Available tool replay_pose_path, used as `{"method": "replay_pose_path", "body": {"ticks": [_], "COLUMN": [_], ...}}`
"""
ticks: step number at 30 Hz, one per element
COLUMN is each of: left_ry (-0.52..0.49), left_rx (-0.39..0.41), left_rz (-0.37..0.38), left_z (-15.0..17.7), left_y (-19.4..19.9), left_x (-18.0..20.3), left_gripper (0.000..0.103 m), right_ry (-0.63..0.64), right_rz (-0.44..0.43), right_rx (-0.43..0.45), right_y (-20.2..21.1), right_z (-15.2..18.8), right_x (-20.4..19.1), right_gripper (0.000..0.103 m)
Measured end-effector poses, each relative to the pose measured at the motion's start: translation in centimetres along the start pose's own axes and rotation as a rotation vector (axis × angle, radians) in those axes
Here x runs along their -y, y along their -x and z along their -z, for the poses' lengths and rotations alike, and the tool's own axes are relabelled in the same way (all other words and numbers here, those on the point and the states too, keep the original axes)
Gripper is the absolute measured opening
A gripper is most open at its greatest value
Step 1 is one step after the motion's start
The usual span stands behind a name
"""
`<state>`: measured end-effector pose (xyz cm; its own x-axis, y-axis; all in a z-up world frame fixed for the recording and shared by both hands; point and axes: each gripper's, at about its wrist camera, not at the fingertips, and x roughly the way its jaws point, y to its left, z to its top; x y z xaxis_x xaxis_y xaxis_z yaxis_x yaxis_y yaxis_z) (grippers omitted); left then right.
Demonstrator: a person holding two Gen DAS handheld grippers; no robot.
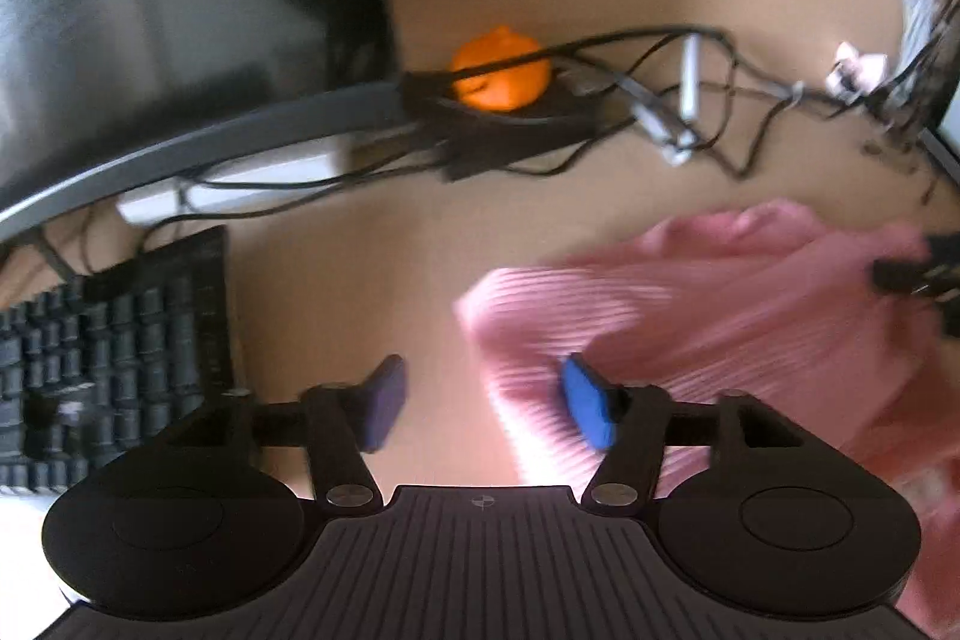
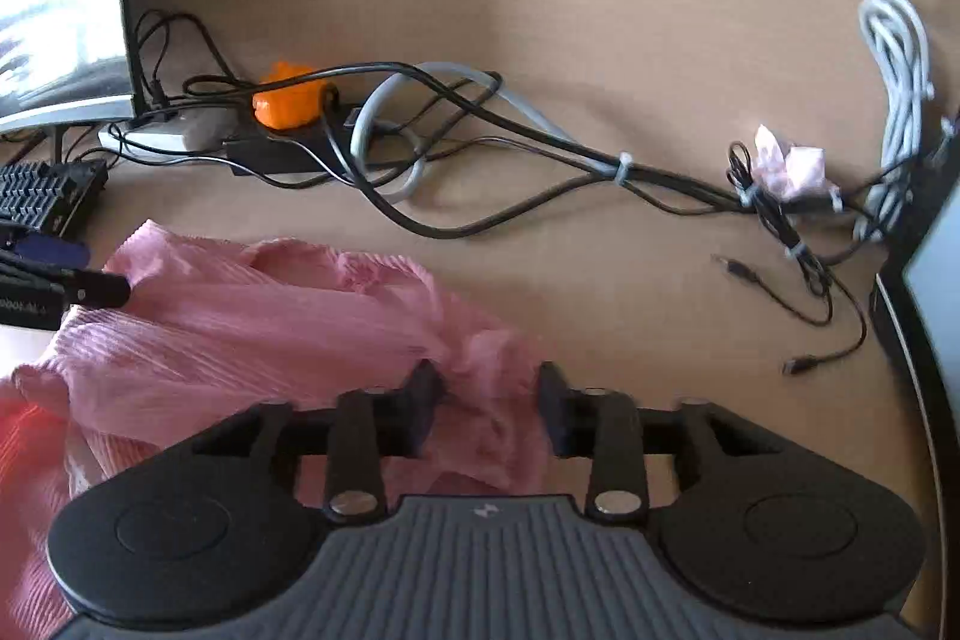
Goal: Fold clothes
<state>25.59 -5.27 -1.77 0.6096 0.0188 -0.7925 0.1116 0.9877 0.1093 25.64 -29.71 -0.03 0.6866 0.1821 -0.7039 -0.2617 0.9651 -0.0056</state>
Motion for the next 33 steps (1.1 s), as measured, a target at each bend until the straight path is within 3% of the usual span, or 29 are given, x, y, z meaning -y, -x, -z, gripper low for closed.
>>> {"method": "replay_pose_path", "body": {"ticks": [3, 4, 9, 12, 14, 16, 19, 23, 29, 31, 33], "left_ry": [-0.016, 0.004, -0.016, -0.118, -0.117, -0.073, 0.140, 0.199, 0.196, 0.197, 0.196], "left_rx": [0.012, 0.023, 0.077, 0.044, 0.024, 0.018, 0.005, -0.040, -0.073, -0.074, -0.071], "left_rz": [-0.070, -0.063, 0.098, 0.005, 0.001, 0.045, 0.187, 0.078, 0.038, 0.056, 0.080], "left_z": [0.1, 0.0, -0.1, 0.6, 0.9, 0.8, -0.4, -1.4, -1.6, -1.6, -1.7], "left_y": [0.2, 0.6, 2.4, 0.7, 0.2, 0.5, 0.9, -1.7, -3.9, -4.2, -4.3], "left_x": [-0.2, -0.4, 0.9, 2.7, 2.5, 1.7, -1.0, -1.1, 0.1, 0.1, 0.1], "left_gripper": [0.069, 0.067, 0.071, 0.075, 0.080, 0.077, 0.081, 0.080, 0.080, 0.072, 0.059], "right_ry": [-0.013, -0.024, -0.068, -0.093, -0.110, -0.120, -0.166, -0.255, -0.280, -0.237, -0.192], "right_rz": [-0.012, -0.025, -0.025, -0.023, -0.021, -0.044, -0.072, -0.068, -0.047, -0.050, -0.058], "right_rx": [0.067, 0.089, 0.021, -0.025, -0.057, -0.036, 0.023, -0.013, -0.076, -0.066, -0.053], "right_y": [2.1, 2.8, 0.7, -0.8, -1.8, -0.9, 0.4, -2.1, -5.5, -5.6, -5.6], "right_z": [-0.5, -0.7, 0.1, 0.7, 1.1, 0.5, -0.8, -1.2, -0.3, -0.1, 0.0], "right_x": [0.3, 0.3, 0.9, 1.2, 1.5, 1.8, 2.5, 2.6, 1.2, 0.6, 0.2], "right_gripper": [0.056, 0.056, 0.056, 0.057, 0.057, 0.057, 0.058, 0.058, 0.058, 0.059, 0.046]}}
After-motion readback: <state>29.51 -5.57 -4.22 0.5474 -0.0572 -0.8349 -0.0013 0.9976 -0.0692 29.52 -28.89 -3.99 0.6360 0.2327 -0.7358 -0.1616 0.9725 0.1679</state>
